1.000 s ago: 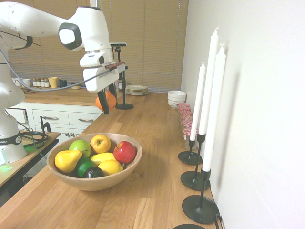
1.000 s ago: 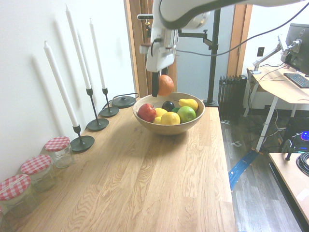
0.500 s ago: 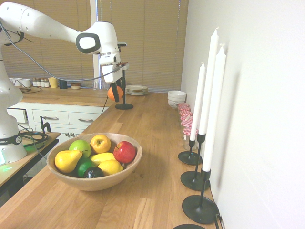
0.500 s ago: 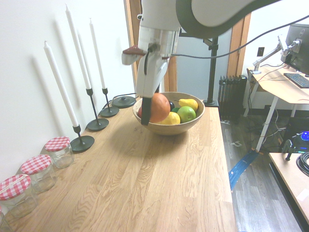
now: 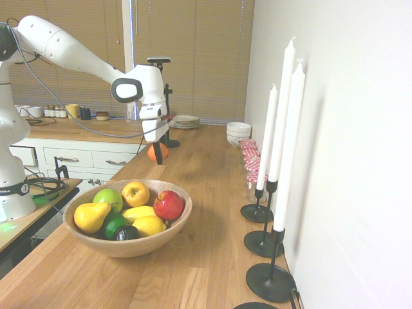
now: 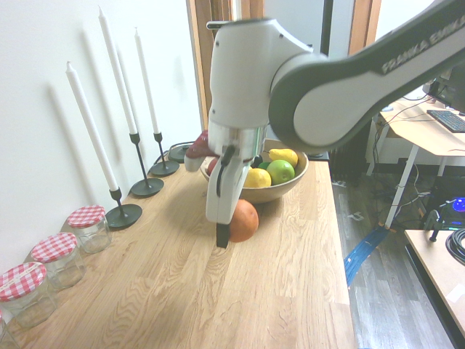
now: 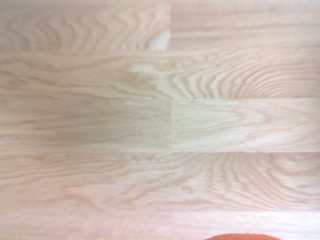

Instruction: Take orange out of the basket

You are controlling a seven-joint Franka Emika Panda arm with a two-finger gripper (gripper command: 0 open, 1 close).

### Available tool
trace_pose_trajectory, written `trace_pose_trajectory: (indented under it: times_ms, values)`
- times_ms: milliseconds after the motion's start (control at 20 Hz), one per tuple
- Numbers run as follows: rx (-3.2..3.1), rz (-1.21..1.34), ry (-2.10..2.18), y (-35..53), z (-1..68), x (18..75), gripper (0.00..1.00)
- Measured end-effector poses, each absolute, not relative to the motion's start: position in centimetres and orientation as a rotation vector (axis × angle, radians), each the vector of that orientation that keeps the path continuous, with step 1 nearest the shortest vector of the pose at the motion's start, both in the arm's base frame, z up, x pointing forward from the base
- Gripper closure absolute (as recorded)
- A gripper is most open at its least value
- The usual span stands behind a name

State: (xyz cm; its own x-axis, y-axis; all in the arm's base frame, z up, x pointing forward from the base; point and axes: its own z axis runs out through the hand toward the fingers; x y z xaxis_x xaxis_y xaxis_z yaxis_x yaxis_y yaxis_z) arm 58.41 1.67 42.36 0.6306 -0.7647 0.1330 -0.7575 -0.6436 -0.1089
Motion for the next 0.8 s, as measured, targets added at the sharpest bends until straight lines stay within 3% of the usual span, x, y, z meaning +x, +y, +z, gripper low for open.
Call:
trace_pose_trajectory:
  times_ms: [350,650,700,800]
  values:
    - [-2.802,-0.203,1.352,0.4,36.1,59.9,1.00]
    - [-2.799,-0.196,1.371,-0.3,35.2,60.2,1.00]
    - [-2.796,-0.197,1.374,-0.4,35.2,60.2,0.00]
    - [-2.790,-0.194,1.380,-0.5,35.2,60.2,0.00]
